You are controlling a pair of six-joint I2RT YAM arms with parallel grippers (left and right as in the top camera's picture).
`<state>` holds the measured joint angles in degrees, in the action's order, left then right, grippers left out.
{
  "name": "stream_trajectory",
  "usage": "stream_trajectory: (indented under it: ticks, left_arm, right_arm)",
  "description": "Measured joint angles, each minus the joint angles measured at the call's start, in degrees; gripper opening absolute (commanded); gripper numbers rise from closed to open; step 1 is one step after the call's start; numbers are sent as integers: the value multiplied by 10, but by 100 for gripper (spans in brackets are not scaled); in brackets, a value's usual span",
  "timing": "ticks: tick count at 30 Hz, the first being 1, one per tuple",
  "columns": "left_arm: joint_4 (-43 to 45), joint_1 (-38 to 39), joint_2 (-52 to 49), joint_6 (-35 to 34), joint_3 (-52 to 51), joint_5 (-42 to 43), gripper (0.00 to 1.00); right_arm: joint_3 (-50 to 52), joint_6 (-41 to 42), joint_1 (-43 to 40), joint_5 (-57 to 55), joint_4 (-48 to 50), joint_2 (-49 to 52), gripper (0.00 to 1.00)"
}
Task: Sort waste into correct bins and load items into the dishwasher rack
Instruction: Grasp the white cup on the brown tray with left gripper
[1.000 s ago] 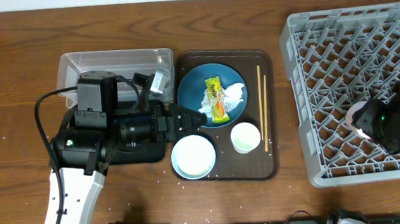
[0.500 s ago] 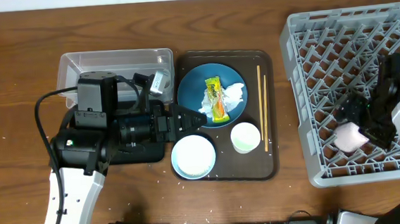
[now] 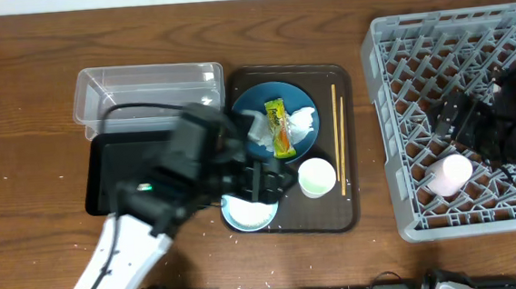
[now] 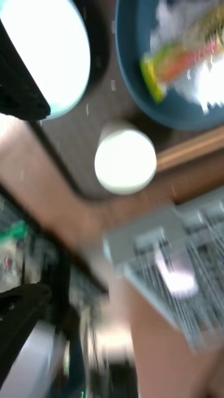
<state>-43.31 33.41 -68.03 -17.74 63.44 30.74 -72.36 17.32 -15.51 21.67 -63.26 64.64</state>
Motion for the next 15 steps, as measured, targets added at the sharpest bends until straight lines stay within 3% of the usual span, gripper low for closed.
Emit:
stream_trajectory:
  ticks: [4,10,15]
  left_arm:
    - [22,87,-86,2,0,-125,76]
    - [81,133,-224,2,0,-203,68]
    - [110,134,-292,-4,0,-224,42]
  right_arm:
    - [0,-2,0,30,-7,-11,88]
    - [0,-4,0,48,-22,-10,88]
    - [0,-4,9,50,-29,-10,88]
